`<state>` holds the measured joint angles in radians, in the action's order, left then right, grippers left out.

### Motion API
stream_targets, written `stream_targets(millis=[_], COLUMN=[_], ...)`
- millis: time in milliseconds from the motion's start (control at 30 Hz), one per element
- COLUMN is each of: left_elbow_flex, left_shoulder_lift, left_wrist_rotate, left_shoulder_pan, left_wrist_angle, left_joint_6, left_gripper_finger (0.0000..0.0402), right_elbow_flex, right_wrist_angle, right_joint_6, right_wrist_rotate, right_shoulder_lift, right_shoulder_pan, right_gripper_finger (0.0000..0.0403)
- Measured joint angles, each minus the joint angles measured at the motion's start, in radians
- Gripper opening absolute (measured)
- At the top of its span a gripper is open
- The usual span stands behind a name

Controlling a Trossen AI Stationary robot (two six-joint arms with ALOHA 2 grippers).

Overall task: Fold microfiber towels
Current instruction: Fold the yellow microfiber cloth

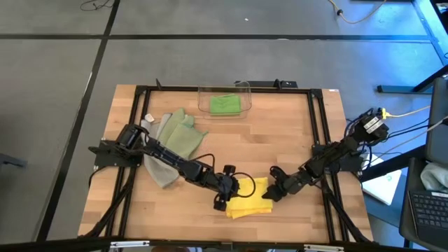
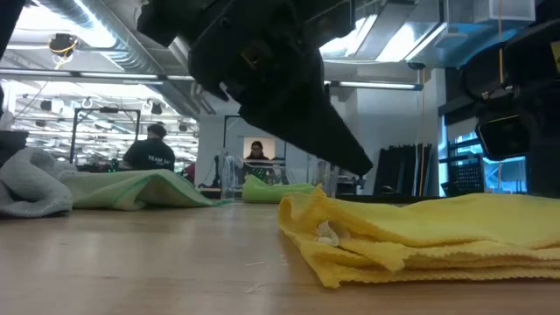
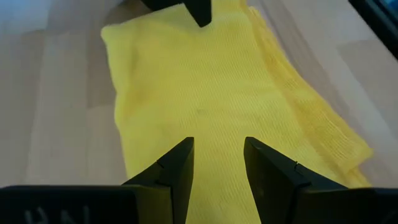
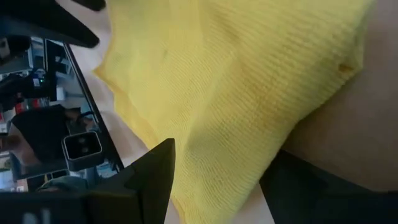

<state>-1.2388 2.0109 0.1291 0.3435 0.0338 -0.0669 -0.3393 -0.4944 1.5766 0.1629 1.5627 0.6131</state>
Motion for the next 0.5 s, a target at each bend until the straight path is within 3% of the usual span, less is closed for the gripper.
stream_targets(millis=[500], left_elbow_flex=[-0.003], left_shoulder_lift=[0.056], left_wrist_rotate=[-0.031], left_shoulder_pan=[-0.034], left_wrist_angle=[0.063], left_joint_6=[-0.032], left_gripper_finger=[0.0135], right_elbow_flex=[0.006], right_wrist_angle=[-0.139], right_joint_6=[-0.174], right_wrist_rotate=[0.044], right_shoulder_lift=[0.007], right_shoulder_pan=[-0.07], right_gripper_finger=[0.0214])
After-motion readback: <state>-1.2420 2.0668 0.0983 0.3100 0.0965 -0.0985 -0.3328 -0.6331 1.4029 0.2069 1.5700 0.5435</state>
